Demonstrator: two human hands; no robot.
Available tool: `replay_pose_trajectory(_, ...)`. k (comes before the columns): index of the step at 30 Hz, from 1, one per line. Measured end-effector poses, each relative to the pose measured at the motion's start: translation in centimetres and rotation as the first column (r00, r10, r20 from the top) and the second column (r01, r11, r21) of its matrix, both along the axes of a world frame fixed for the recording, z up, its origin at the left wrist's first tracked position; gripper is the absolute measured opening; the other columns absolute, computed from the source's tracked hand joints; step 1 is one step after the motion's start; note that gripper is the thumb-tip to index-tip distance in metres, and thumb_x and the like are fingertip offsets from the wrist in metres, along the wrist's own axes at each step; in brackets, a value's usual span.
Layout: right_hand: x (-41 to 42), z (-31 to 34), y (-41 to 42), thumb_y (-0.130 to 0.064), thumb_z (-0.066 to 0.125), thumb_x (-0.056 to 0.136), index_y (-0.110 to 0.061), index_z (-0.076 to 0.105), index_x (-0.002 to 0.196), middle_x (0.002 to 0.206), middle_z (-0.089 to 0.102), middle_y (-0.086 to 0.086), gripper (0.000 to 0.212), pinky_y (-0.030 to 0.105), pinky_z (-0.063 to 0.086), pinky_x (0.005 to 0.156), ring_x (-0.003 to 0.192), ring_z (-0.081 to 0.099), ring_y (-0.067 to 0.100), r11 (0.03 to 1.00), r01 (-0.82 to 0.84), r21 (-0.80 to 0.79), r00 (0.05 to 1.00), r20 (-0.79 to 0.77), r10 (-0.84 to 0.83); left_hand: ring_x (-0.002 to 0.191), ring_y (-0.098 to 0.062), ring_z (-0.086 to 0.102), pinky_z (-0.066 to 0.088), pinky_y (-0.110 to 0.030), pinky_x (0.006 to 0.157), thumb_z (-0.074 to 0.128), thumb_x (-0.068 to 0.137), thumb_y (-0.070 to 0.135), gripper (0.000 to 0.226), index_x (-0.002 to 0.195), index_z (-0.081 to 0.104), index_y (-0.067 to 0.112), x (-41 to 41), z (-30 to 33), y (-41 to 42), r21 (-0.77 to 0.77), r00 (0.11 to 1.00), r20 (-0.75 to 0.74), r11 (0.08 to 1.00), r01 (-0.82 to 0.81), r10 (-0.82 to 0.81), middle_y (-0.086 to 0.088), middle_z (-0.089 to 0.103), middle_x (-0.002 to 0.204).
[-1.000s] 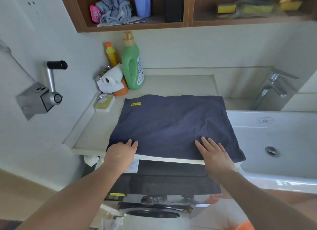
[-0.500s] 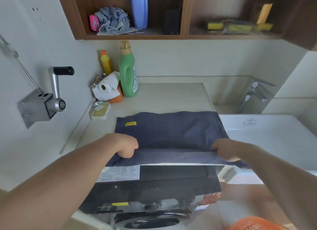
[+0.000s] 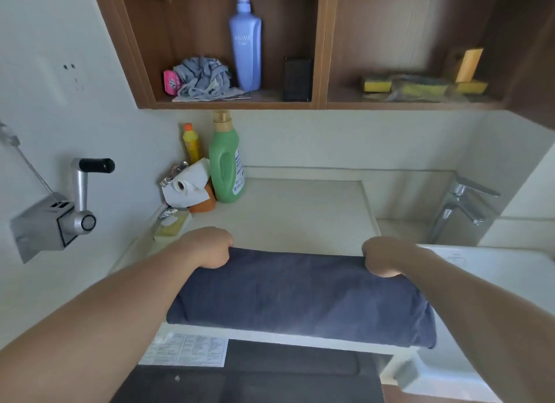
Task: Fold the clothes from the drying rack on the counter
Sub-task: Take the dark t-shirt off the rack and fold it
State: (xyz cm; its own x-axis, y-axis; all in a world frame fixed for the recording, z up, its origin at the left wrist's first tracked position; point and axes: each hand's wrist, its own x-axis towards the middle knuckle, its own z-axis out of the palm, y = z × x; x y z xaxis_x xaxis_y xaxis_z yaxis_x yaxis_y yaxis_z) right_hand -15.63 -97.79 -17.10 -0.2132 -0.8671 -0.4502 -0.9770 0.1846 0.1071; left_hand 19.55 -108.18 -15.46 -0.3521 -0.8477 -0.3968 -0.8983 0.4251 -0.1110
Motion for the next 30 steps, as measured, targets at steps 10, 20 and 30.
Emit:
replay_pose_trajectory(10,-1.7,-5.6,-2.1,-0.012,0.037,0.093,-0.021,0.051,0.106,0.093,0.055,-0.001,0.021,0.035,0.044,0.074,0.085,0.055,0.023,0.990,0.065,-0.129,0.994,0.092,-0.053,0.096,-0.023,0.052,0.043,-0.038,0.084,0.041,0.092,0.013,0.023,0.109,0.054,0.019,-0.7,-6.2,-1.9,-0.202,0.984,0.026,0.965,-0.169,0.178,0.001,0.056,0.103)
replay_pose_trajectory(20,1.4,-7.6,-1.3,-0.020,0.046,0.091,-0.028,0.055,0.127,0.129,0.050,-0.001,0.038,0.059,0.016,0.119,0.125,0.040,0.027,0.899,-0.025,-0.436,1.000,-0.019,0.019,0.129,-0.029,0.041,0.017,-0.074,0.115,0.048,0.086,0.006,0.042,0.125,0.054,0.020,-3.6,-8.2,0.2,-0.355,0.960,-0.188,0.898,-0.262,0.206,-0.002,0.050,0.126)
replay_pose_trajectory(30,11.6,-12.2,0.6,-0.050,0.029,0.104,-0.040,0.031,0.152,0.168,0.016,-0.006,0.050,0.067,-0.006,0.119,0.156,0.000,0.024,0.926,0.105,-0.364,0.958,0.287,0.004,0.157,-0.022,-0.007,-0.008,-0.074,0.115,0.020,0.104,0.059,0.055,0.157,0.017,0.043,-8.3,-12.6,7.0,-0.138,0.970,-0.245,0.990,-0.034,0.000,0.005,-0.004,0.171)
